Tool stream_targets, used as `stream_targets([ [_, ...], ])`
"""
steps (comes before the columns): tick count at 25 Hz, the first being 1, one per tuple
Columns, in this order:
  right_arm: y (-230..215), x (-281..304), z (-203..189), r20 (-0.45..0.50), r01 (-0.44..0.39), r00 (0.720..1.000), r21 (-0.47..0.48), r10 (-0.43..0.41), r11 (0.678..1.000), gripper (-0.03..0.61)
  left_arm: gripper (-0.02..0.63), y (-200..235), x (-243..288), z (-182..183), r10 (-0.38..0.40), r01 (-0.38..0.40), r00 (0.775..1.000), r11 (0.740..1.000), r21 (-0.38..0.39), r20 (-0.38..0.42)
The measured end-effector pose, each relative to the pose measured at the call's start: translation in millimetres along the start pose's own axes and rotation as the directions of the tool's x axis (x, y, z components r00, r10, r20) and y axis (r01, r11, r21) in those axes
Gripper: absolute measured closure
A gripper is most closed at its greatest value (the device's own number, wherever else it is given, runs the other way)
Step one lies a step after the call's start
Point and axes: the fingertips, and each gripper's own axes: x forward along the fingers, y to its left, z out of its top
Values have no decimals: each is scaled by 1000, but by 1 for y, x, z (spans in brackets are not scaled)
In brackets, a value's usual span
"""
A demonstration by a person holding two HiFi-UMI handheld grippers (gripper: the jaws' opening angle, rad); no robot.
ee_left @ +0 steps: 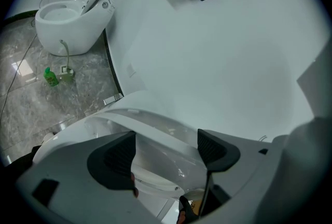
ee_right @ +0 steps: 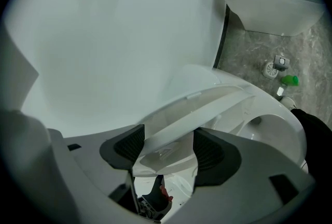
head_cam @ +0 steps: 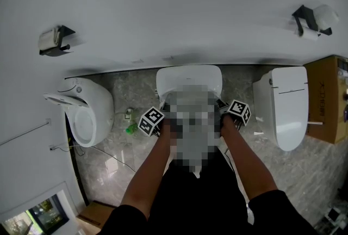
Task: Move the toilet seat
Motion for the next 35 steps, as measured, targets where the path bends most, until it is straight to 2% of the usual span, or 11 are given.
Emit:
stream_targets([
  [24,9,18,18,21,-10,1000,20,10,1000,298,245,-9,23,12,-31,31,999,999,-7,11],
  [33,8,15,15,7,-1,1000,22,1,1000,298,245,-9,14,7,-125,126,991,992,21,-40],
  [35,8,13,15,13,-2,1000,21,1,1000,298,245,-13,12,5,-147,150,987,987,57,-59],
])
